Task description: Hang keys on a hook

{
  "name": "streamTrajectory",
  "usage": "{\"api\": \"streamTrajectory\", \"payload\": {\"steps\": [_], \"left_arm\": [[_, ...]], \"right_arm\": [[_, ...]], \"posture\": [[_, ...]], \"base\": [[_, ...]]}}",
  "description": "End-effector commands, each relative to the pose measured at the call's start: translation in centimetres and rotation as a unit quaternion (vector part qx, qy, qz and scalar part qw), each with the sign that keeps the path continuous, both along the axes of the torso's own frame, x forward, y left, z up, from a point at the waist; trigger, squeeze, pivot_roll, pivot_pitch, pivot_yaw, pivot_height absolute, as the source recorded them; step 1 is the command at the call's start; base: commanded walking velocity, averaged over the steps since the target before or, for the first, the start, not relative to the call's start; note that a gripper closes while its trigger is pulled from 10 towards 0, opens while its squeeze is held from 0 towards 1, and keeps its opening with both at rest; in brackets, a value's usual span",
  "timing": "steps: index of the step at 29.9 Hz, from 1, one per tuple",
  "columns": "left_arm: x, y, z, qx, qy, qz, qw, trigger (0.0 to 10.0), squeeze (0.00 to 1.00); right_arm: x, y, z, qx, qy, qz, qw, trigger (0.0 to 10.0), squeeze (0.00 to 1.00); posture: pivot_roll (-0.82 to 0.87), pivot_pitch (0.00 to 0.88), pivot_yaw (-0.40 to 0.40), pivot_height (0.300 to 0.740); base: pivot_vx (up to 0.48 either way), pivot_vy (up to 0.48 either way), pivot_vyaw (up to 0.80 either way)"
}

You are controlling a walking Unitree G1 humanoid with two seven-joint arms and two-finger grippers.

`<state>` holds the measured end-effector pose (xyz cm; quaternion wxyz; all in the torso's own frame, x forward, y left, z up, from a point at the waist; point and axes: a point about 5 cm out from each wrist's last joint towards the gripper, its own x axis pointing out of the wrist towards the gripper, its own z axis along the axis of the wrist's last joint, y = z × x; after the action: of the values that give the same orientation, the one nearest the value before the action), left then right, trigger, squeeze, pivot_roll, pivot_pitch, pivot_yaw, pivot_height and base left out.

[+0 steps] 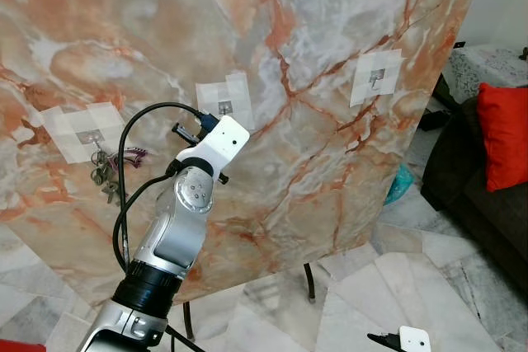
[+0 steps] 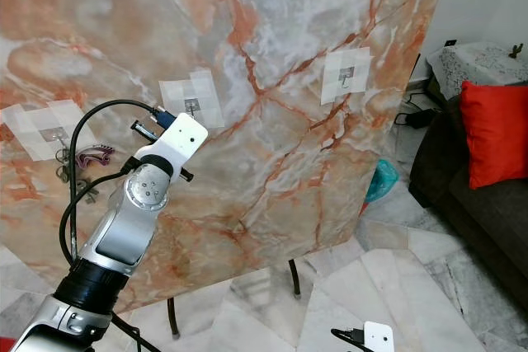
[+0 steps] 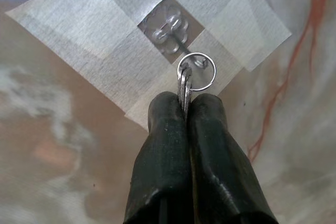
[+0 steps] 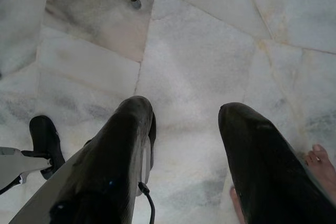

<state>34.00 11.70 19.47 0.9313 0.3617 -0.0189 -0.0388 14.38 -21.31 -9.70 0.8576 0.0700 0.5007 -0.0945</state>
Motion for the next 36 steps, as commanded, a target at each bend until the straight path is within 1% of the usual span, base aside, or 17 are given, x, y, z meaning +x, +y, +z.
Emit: {"api": "streamTrajectory", "payload": {"steps": [1,6,14,21,24,36], "left_arm": [[-0.21,-0.28,0.71,-0.007,-0.009,-0.008,1.000,10.0,0.00],[-0.26,-0.59,1.01,-0.026,-0.011,-0.014,0.999,10.0,0.00],[-0.32,-0.70,0.93,-0.025,-0.007,-0.015,1.000,10.0,0.00],[-0.27,-0.23,0.76,-0.021,-0.005,0.001,1.000,10.0,0.00],[-0.15,0.23,0.68,-0.018,0.000,0.016,1.000,10.0,0.00],[-0.20,0.04,0.33,-0.015,0.012,0.013,1.000,10.0,0.00]], "right_arm": [[0.04,0.00,0.03,0.002,-0.005,-0.005,1.000,10.0,0.00],[0.08,0.02,0.05,0.004,-0.009,-0.009,1.000,10.0,0.00],[0.07,0.01,0.05,0.005,-0.009,-0.010,1.000,10.0,0.00],[0.08,0.01,0.05,0.005,-0.010,-0.010,1.000,10.0,0.00],[0.09,0.02,0.06,0.005,-0.010,-0.010,1.000,10.0,0.00],[0.10,0.00,0.07,0.006,-0.011,-0.010,1.000,10.0,0.00]], "posture": [[0.05,0.000,-0.030,0.740],[0.04,0.000,-0.030,0.740],[0.04,0.000,-0.030,0.740],[0.04,0.000,-0.030,0.740],[0.04,0.000,-0.030,0.740],[0.04,0.000,-0.030,0.740]], "base": [[0.000,0.000,0.00],[0.000,0.000,0.00],[0.000,0.000,0.00],[0.000,0.000,0.00],[0.000,0.000,0.00],[0.000,0.000,0.00]]}}
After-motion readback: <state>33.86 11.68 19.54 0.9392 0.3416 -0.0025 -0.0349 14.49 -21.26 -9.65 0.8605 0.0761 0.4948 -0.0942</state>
